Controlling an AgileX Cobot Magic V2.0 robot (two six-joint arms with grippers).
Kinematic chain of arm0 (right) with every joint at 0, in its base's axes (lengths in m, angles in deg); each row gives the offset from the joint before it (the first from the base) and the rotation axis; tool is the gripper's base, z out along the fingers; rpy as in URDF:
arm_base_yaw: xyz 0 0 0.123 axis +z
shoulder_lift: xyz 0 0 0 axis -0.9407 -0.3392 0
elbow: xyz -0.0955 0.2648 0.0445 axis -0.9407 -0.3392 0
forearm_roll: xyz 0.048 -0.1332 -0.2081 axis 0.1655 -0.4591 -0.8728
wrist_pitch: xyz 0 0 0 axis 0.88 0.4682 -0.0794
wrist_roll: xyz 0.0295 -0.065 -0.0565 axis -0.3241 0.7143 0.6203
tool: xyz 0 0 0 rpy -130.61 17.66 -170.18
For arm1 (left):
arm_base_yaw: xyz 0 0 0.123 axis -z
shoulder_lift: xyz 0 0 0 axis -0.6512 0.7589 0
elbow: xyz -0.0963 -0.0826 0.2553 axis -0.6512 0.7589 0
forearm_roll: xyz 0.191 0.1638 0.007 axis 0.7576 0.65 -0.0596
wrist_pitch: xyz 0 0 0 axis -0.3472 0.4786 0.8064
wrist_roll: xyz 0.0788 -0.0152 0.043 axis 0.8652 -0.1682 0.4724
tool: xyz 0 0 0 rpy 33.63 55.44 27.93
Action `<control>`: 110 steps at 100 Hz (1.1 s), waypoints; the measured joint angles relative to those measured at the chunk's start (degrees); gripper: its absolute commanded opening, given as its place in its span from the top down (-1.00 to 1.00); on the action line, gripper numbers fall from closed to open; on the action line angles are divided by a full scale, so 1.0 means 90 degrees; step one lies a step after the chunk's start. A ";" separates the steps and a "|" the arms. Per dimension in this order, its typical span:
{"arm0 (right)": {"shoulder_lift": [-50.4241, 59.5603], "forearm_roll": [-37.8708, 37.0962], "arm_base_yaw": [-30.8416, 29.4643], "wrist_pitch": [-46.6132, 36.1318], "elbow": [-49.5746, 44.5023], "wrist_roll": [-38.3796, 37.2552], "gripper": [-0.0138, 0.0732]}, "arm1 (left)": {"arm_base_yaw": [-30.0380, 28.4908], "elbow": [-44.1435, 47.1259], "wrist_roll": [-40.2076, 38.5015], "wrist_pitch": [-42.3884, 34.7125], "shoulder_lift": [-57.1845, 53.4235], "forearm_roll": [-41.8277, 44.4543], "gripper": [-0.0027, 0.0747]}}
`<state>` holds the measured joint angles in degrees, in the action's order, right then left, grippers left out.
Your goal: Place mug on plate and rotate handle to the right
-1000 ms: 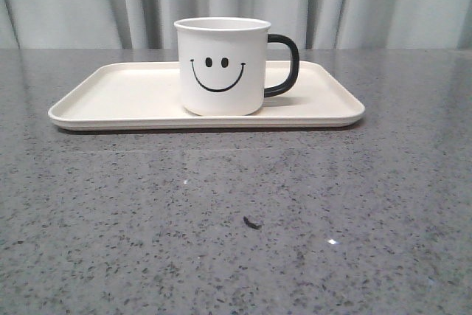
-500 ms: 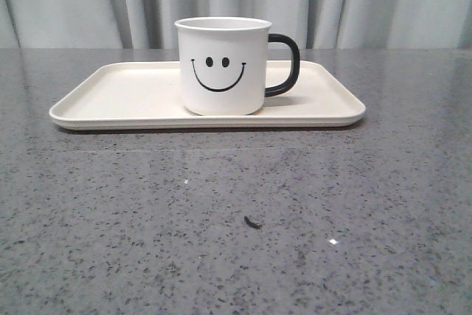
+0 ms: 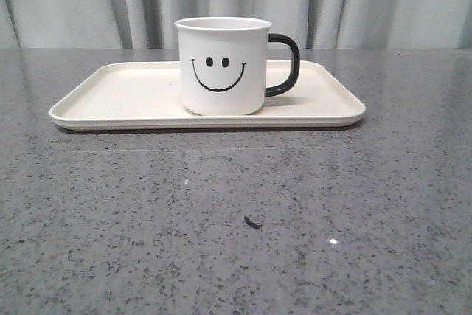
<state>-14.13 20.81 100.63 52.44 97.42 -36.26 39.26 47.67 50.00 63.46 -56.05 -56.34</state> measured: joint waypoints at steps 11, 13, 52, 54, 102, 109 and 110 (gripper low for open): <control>0.0000 -0.0079 0.0000 -0.0014 0.0000 0.0000 0.83 | 0.0000 0.0000 0.0000 0.0000 0.0000 0.0000 0.98; 0.0000 -0.0127 0.0000 -0.0029 0.0000 0.0000 0.83 | 0.0000 0.0000 0.0000 0.0000 0.0000 0.0000 0.98; 0.0000 -0.0361 -0.0027 -0.1803 -0.0841 -0.0013 0.83 | 0.0000 0.0000 0.0000 0.0000 0.0000 -0.0004 0.98; 0.0000 -0.0361 -0.0063 -0.2022 -0.0928 -0.0011 0.83 | 0.0000 0.0000 0.0000 0.0000 0.0000 -0.0004 0.98; 0.0619 -0.1942 -0.2049 -0.3670 -0.2626 -0.3112 0.83 | 0.0000 0.0000 0.0000 0.0000 0.0000 -0.0014 0.98; 0.0865 -0.1997 -0.2335 -0.3682 -0.2927 -0.3306 0.83 | 0.0000 0.0000 0.0000 0.0000 0.0000 -0.0014 0.98; 0.0909 -0.1997 -0.2386 -0.3682 -0.2955 -0.3324 0.83 | 0.0000 0.0000 0.0000 0.0000 0.0000 -0.0014 0.98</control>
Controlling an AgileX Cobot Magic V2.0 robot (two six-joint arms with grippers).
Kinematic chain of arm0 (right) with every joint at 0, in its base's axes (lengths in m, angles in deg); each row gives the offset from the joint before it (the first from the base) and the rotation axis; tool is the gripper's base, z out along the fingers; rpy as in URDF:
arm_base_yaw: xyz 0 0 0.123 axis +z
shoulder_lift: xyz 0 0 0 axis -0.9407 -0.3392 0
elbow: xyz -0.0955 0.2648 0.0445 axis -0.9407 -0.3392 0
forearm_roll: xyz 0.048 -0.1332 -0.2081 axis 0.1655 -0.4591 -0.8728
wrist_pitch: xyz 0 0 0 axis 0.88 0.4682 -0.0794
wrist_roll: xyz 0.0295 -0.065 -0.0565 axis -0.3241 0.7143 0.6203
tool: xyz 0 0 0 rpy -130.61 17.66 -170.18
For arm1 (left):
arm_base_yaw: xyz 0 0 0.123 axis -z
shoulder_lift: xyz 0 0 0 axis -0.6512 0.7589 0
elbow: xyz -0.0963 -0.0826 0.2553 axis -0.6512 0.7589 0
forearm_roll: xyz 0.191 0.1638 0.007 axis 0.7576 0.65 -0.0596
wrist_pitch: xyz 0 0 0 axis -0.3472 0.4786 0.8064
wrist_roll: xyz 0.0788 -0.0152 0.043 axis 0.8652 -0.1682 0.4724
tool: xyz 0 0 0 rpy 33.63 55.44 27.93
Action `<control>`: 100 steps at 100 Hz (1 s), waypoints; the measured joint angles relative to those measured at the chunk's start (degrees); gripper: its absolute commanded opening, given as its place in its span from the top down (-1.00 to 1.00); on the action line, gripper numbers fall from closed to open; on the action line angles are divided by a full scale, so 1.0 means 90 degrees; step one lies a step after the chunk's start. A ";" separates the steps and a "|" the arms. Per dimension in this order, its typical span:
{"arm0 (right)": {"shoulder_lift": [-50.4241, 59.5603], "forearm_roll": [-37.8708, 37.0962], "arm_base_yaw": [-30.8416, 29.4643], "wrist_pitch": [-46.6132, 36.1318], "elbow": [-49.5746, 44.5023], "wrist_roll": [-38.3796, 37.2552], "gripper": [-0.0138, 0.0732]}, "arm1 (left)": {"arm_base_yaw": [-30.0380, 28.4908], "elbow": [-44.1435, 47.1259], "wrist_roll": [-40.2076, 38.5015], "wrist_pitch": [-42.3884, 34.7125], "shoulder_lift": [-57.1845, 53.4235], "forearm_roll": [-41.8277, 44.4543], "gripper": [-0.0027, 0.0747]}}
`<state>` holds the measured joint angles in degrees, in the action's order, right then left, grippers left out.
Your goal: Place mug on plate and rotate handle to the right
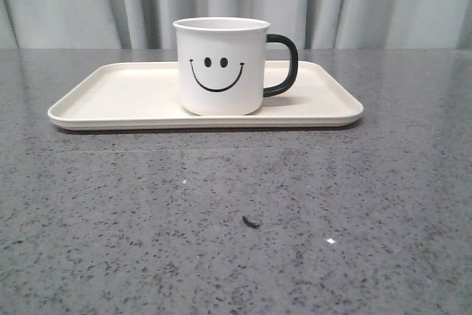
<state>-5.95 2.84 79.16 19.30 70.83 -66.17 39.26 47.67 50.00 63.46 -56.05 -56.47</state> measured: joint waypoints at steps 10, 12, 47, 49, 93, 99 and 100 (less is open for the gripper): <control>0.0292 -0.0043 -0.0302 0.0000 -0.0358 -0.0185 0.83 | 0.0000 0.0000 0.0000 0.0000 0.0000 0.0000 0.98; 0.0349 -0.0043 -0.0353 0.0000 -0.0427 -0.0207 0.83 | 0.0000 0.0000 0.0000 0.0000 0.0000 0.0000 0.98; 0.0856 -0.0053 -0.0931 0.0158 -0.0863 -0.0380 0.83 | 0.0000 0.0000 0.0000 0.0000 0.0000 0.0000 0.98; 0.0856 -0.0053 -0.0940 0.0191 -0.0863 -0.0380 0.83 | 0.0000 0.0000 0.0000 0.0000 0.0000 0.0000 0.98; 0.0856 -0.0053 -0.0944 0.0752 -0.0863 -0.0389 0.83 | 0.0000 0.0000 0.0000 0.0000 0.0000 0.0000 0.98; 0.0856 -0.0053 -0.0944 0.0755 -0.0863 -0.0389 0.83 | 0.0000 0.0000 0.0000 0.0000 0.0000 0.0000 0.98; 0.0856 -0.0053 -0.0944 0.0767 -0.0863 -0.0389 0.83 | 0.0000 0.0000 0.0000 0.0000 0.0000 0.0000 0.98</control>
